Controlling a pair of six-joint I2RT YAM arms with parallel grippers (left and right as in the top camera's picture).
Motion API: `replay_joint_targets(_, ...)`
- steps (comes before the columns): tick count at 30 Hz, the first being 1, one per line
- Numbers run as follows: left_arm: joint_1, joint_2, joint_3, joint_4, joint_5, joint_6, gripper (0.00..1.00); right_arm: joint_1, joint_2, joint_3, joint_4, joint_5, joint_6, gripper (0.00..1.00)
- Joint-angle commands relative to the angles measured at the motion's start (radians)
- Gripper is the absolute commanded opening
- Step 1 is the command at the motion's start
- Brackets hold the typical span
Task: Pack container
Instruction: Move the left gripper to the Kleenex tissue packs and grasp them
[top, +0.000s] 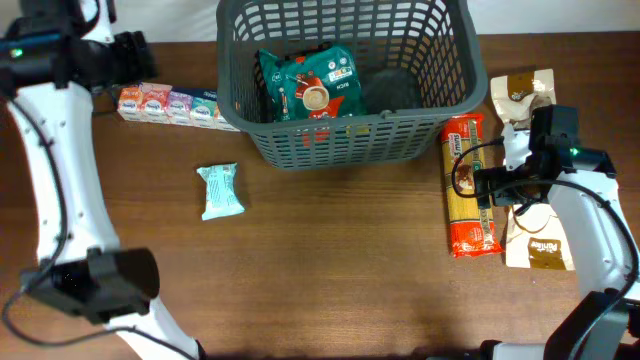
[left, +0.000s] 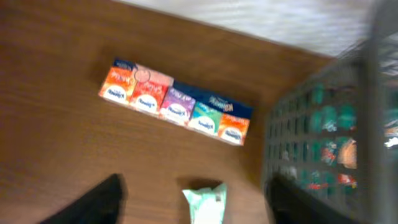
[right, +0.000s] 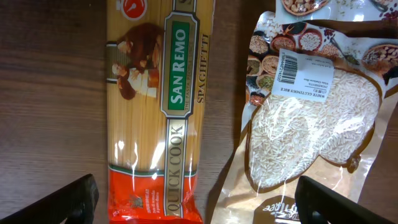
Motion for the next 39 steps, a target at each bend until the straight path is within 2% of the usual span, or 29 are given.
replay_joint_targets(1,0.005,0.060,-0.005,0.015,0.021,-0.039,0.99,-0.008,0.006,0.020,0.003,-0.010,-0.007,0.99)
replay_joint_targets(5,0.005,0.117,-0.005,0.034,0.072,-0.041,1.00,-0.008,0.006,0.020,0.003,-0.010,-0.007,0.99)
replay_joint_targets(7,0.005,0.146,-0.005,0.055,0.052,-0.166,1.00,-0.008,0.006,0.021,0.003,-0.010,-0.006,0.99)
replay_joint_targets(9,0.005,0.180,-0.005,0.060,-0.014,-0.376,0.98,-0.008,0.006,0.020,0.003,-0.010,-0.006,0.99)
replay_joint_targets(12,0.005,0.232,-0.005,0.082,-0.043,-0.568,0.97,-0.008,0.006,0.021,0.003,-0.010,-0.006,0.99)
replay_joint_targets(17,0.001,0.317,-0.005,0.106,-0.080,-0.780,0.94,-0.008,0.006,0.021,0.003,-0.010,-0.006,0.99)
replay_joint_targets(24,-0.006,0.410,-0.005,0.103,-0.130,-0.984,0.94,-0.008,0.006,0.020,0.003,-0.010,-0.006,0.99)
replay_joint_targets(30,-0.013,0.441,-0.005,0.153,-0.167,-1.075,0.98,-0.008,0.006,0.021,0.003,-0.010,-0.007,0.99)
replay_joint_targets(39,-0.013,0.490,-0.005,0.257,-0.167,-1.075,0.99,-0.008,0.006,0.021,0.003,-0.010,-0.006,0.99)
